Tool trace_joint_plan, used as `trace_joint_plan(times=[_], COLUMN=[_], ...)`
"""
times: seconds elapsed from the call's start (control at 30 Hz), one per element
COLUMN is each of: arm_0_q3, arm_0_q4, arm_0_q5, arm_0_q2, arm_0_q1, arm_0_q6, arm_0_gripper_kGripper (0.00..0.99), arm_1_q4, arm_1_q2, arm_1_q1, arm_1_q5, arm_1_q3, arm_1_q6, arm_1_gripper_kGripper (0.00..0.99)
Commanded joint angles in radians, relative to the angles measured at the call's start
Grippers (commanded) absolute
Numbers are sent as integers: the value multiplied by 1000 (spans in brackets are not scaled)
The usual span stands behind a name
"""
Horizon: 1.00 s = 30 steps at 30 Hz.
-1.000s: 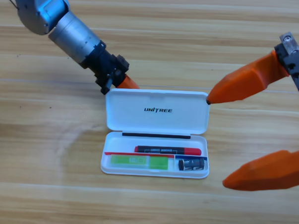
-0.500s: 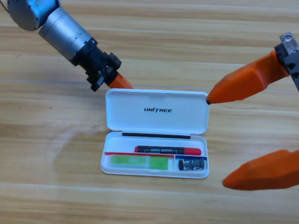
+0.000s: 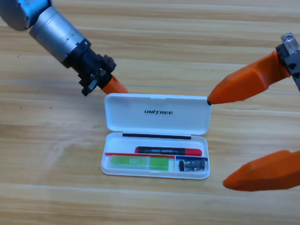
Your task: Clean up eraser and pencils
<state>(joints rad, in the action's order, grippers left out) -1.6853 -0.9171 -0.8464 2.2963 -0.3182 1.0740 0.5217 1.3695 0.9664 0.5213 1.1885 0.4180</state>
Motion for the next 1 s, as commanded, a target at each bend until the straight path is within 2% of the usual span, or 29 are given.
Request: trace_joint_plan(times=[0.03,0.47,1.0], arm_0_q3=[45,121,203], arm_0_q4=[-9,4,75], arm_0_q5=[-11,-10,-2], arm_0_q2=[-6,-26,-37], arm_0_q1=[18,-22,-101], arm_0_q6=[23,50,40], arm_0_gripper_kGripper=[0,0,0], arm_1_q4=[-3,-3,-3], arm_1_q2=[-9,-7,-6], arm_1_q1=[-28,-28,-28], arm_1_q5=[9,14,14], arm_1_q3=[-35,-35,-32], arm_1_q6=[-11,-15,-18], arm_1_gripper_kGripper=[959,959,959])
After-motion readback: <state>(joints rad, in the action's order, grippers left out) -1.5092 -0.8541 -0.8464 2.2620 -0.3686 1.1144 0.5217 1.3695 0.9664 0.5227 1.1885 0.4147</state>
